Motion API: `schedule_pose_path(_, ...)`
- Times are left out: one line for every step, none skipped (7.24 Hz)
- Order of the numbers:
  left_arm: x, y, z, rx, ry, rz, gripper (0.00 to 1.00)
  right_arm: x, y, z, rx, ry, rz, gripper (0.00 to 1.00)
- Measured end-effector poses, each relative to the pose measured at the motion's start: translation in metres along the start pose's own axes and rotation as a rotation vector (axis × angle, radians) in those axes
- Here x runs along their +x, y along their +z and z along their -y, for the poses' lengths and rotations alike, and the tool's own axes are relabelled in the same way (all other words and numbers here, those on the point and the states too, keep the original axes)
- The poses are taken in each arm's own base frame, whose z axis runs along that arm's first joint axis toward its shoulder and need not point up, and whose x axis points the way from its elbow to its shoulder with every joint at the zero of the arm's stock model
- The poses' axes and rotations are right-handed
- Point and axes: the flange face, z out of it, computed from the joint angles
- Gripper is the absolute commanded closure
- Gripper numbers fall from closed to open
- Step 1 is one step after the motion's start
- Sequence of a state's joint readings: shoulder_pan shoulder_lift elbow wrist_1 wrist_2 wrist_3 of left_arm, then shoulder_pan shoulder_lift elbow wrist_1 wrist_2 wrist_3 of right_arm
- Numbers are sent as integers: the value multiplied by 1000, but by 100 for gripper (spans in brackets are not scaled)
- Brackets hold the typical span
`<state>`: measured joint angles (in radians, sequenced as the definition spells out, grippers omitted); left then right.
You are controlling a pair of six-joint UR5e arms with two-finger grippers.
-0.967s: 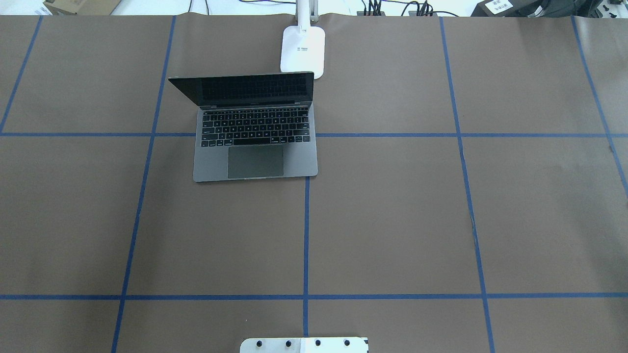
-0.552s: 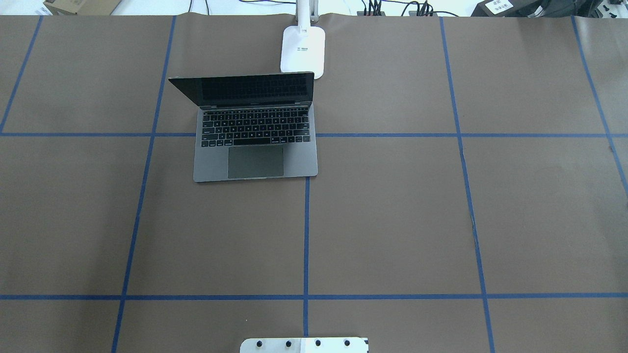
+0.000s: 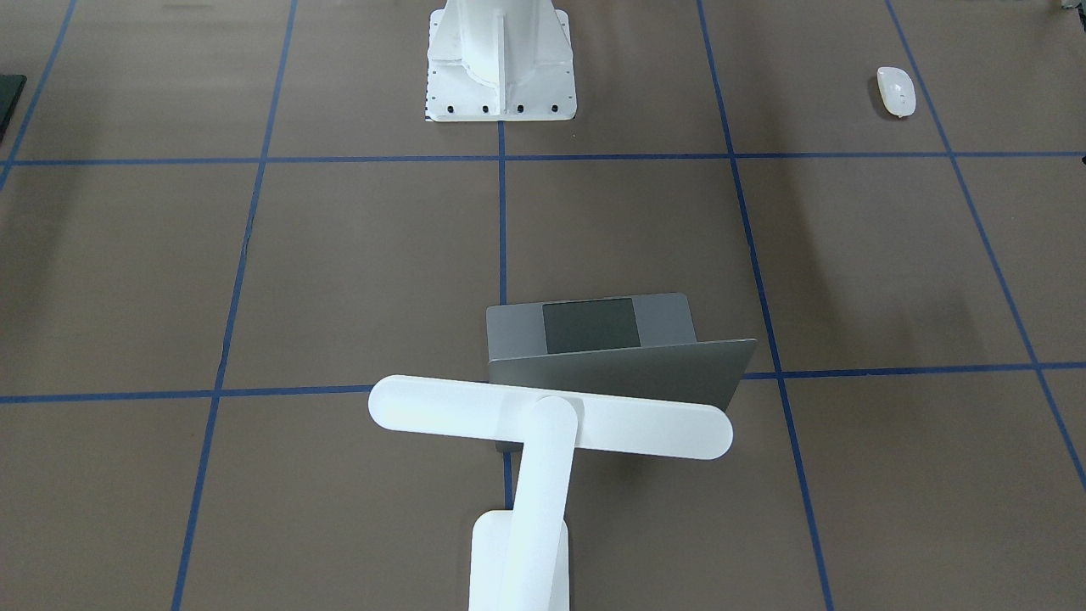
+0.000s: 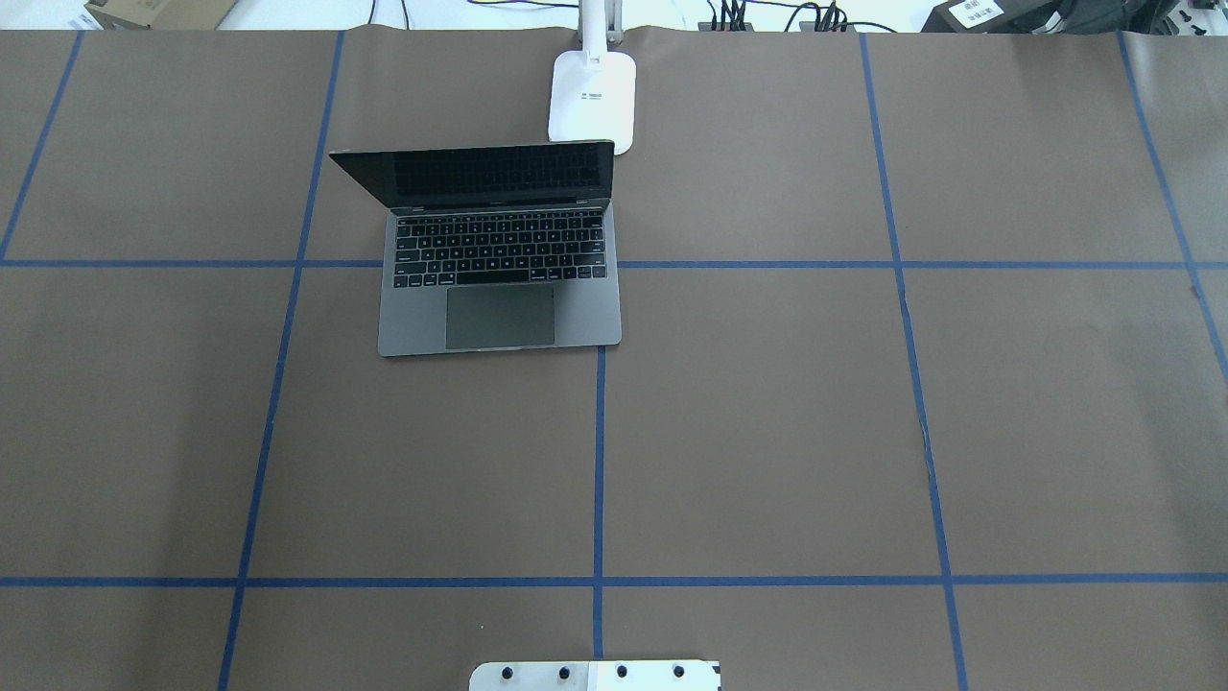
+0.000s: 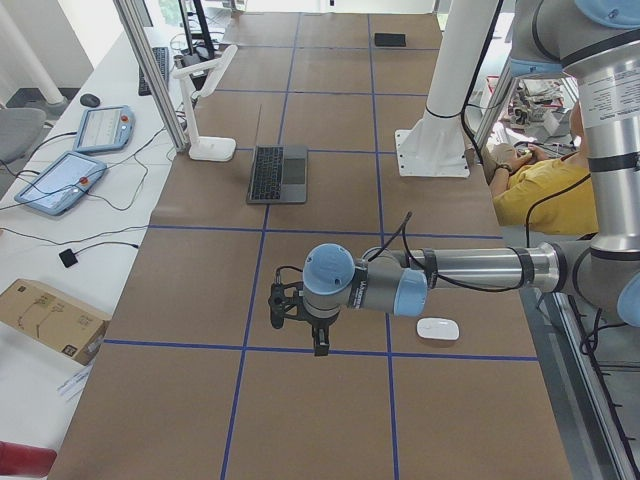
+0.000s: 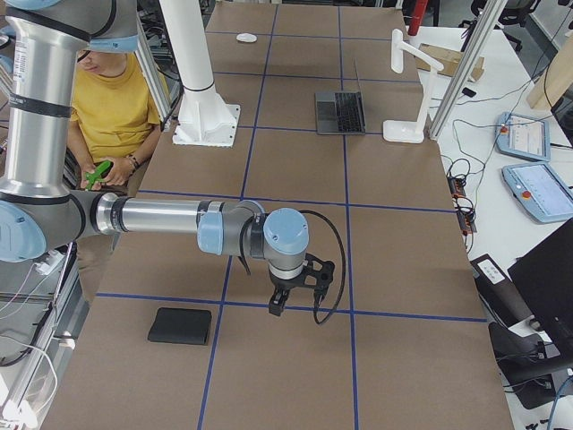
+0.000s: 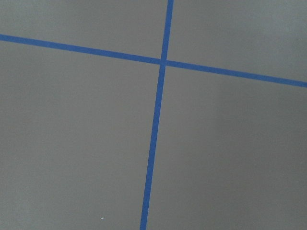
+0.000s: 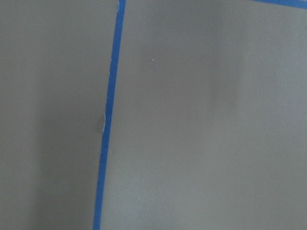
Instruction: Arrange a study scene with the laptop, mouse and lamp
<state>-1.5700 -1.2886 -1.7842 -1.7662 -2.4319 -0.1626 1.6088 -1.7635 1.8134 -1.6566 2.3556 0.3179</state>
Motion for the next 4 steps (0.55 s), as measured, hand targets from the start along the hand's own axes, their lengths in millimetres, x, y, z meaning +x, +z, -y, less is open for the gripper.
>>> schedule_pose_path(-9, 4, -5, -13, 3, 28, 0, -10, -3, 5, -12, 53, -8, 0)
schedule_pose_path(-16, 7, -8, -28, -5, 60, 0, -4, 0, 5, -27, 91, -12, 0)
schedule_pose_path(-21, 10, -11, -42, -13, 77, 0, 9, 6, 2, -42, 127, -12, 0)
schedule_pose_path(-25, 12, -13, -50, -20, 85, 0, 22, 11, -5, -71, 170, 36, 0)
